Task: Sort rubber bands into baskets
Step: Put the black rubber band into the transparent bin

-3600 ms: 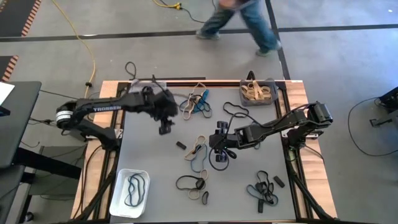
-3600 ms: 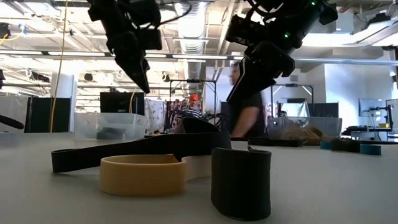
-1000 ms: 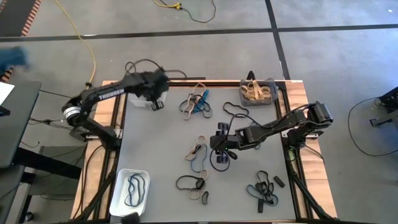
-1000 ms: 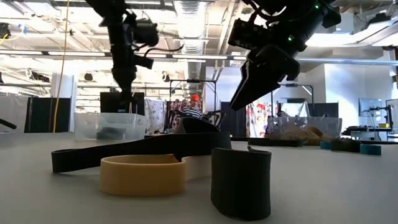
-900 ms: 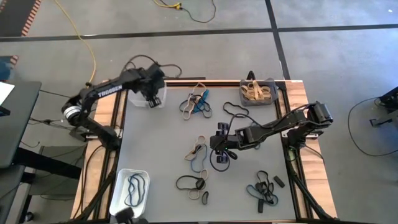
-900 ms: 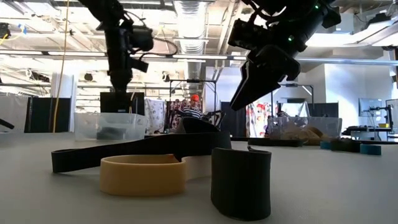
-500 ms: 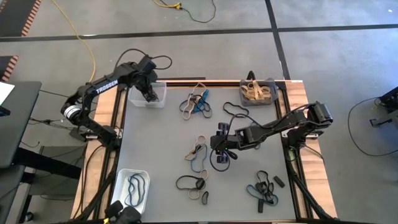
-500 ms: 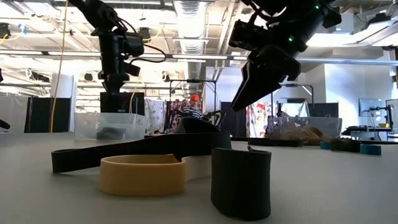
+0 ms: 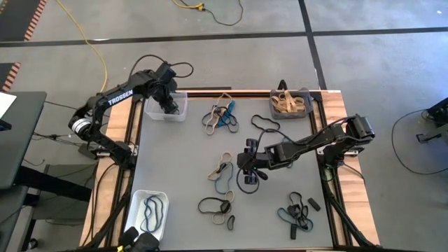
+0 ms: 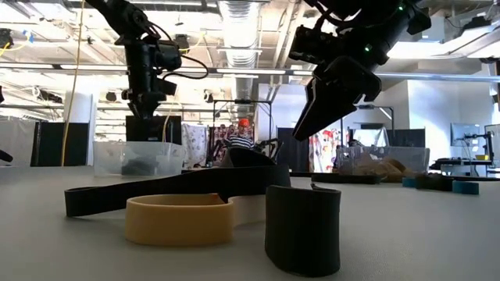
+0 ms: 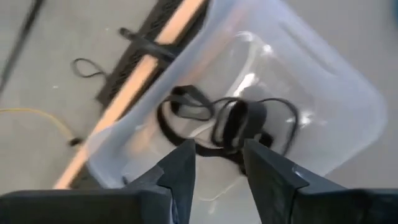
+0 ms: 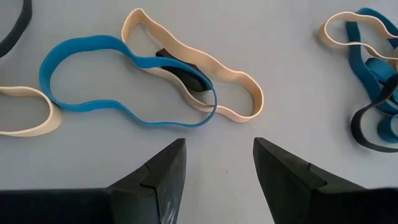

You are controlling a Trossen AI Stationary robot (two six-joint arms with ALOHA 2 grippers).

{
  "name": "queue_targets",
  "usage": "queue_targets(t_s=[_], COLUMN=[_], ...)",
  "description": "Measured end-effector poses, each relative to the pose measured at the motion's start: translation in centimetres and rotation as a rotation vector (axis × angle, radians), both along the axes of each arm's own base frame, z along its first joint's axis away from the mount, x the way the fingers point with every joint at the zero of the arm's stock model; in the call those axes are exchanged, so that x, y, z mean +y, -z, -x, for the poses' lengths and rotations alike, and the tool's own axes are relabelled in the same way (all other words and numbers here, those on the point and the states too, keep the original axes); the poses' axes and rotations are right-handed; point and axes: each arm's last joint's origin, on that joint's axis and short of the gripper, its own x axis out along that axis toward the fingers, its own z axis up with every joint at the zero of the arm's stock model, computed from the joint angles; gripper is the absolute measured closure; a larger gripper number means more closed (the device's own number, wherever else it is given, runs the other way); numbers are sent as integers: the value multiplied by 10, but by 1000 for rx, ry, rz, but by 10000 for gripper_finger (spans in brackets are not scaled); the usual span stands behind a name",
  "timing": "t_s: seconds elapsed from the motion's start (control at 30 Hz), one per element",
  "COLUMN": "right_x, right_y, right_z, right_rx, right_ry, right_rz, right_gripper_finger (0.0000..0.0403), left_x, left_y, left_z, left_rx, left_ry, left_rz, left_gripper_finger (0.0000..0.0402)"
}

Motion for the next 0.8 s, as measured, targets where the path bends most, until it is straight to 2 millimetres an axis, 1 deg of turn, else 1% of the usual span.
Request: queue_targets(t_s=[0.07,0.17,0.27,0.33,0.47,0.6,0.7,0.8], right_x=[0,0,0,0,0,0,0,0], right_y=[0,0,0,0,0,0,0,0], right_z=[0,0,0,0,0,0,0,0], right_rx=[0,0,0,0,-2,-3,-2,-3], right_ry=[0,0,0,0,0,0,-1,-2], right_rz=[-1,-1,-1,0,-1,-1,-2,-3], right_gripper_finger=[186,186,186,186,186,186,186,186], left_x=[-3,-11,-25,-36,-67,-103,-130,-157], left_y=[0,1,0,0,-1,-3,-4,-5], left_z=[-4,-14,-29,-42,-69,-95,-109,-118], left_rx=[-52,-161,-249,-268,-279,-301,-297,-306], left_ry=[15,68,140,189,315,459,533,606], left_rz=[39,129,208,229,234,222,198,205], left_gripper_finger=[272,271,271,271,271,271,271,271])
